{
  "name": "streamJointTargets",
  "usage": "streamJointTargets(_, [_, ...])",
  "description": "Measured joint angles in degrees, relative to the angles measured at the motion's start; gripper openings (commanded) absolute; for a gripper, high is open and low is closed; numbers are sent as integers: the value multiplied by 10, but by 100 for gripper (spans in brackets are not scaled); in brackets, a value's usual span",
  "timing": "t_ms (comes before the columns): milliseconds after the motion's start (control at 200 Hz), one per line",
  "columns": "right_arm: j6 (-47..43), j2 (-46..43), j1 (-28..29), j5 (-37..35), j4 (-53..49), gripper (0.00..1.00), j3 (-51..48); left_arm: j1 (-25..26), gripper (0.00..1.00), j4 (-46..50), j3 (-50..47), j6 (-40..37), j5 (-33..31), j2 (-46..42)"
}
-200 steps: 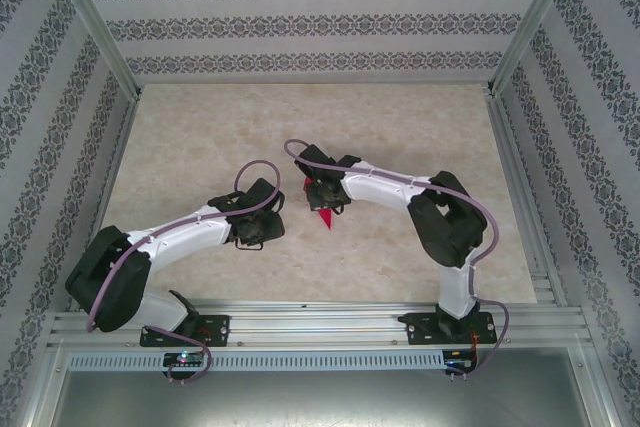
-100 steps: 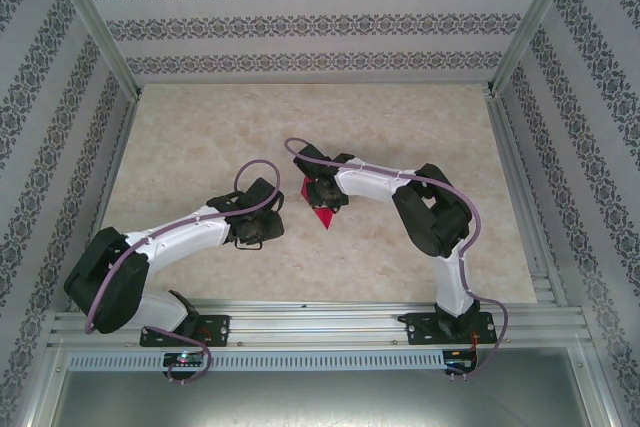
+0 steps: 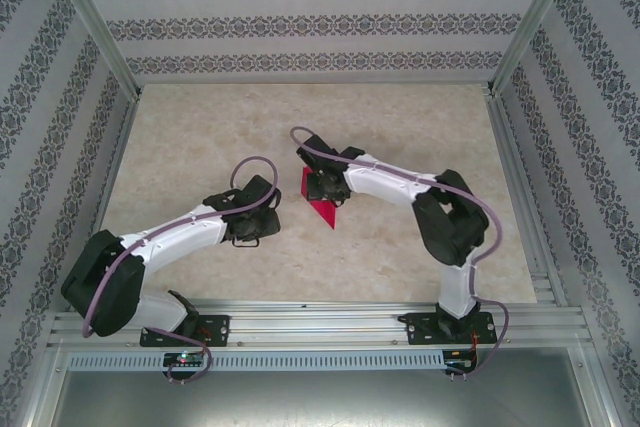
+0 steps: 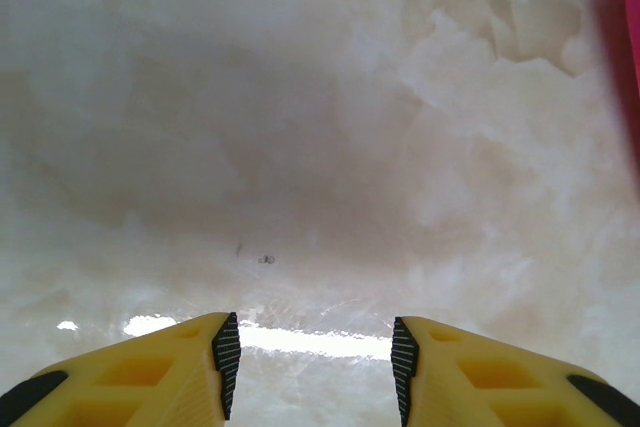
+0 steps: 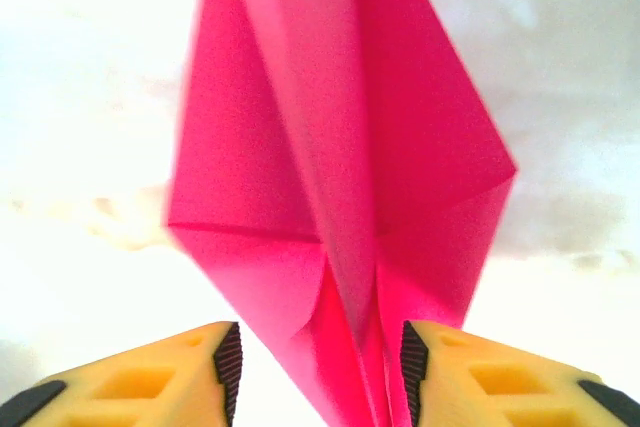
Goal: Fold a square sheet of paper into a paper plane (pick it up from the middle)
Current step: Move a paper plane to the center of the table, then reset both arms
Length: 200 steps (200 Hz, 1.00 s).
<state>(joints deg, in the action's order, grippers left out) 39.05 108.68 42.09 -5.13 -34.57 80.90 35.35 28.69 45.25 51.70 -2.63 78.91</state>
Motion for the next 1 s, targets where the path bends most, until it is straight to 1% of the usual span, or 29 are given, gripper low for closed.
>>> streamJointTargets(45, [0, -30, 0, -2, 1, 49, -4, -3, 47, 4, 5, -3, -6, -3])
streamJointTargets(110, [-1, -75, 0, -9, 2, 55, -17, -10, 47, 10, 12, -9, -15, -9])
streamJointTargets(160, [-3, -115, -2, -25, 3, 56, -33, -17, 48, 14, 19, -15, -22, -14])
streamJointTargets(210, [-5, -151, -4, -40, 5, 59, -50, -26, 48, 18, 24, -20, -30, -21])
streamJointTargets(315, [-14, -241, -17, -85, 11, 62, -107, -49, 49, 24, 30, -31, -50, -42])
streamJointTargets(455, [-21, -369, -43, -151, 35, 69, -207, -74, 50, 34, 31, -43, -73, -64])
streamJointTargets(605, [-35, -474, -92, -187, 53, 73, -297, -91, 53, 42, 31, -53, -98, -81])
streamJointTargets(694, [-52, -523, -134, -192, 67, 79, -340, -94, 62, 43, 31, -62, -114, -93])
streamJointTargets(759, [-72, -548, -160, -195, 83, 84, -365, -96, 71, 43, 31, -70, -127, -101])
streamJointTargets(804, [-91, -561, -179, -195, 94, 85, -380, -97, 78, 43, 31, -71, -139, -106])
streamJointTargets(874, [-116, -568, -204, -195, 109, 88, -396, -97, 87, 43, 31, -77, -158, -108])
streamJointTargets(949, [-146, -565, -233, -195, 126, 89, -408, -99, 93, 43, 31, -82, -177, -108])
streamJointTargets(999, [-169, -558, -252, -196, 138, 89, -414, -100, 100, 43, 31, -85, -191, -108])
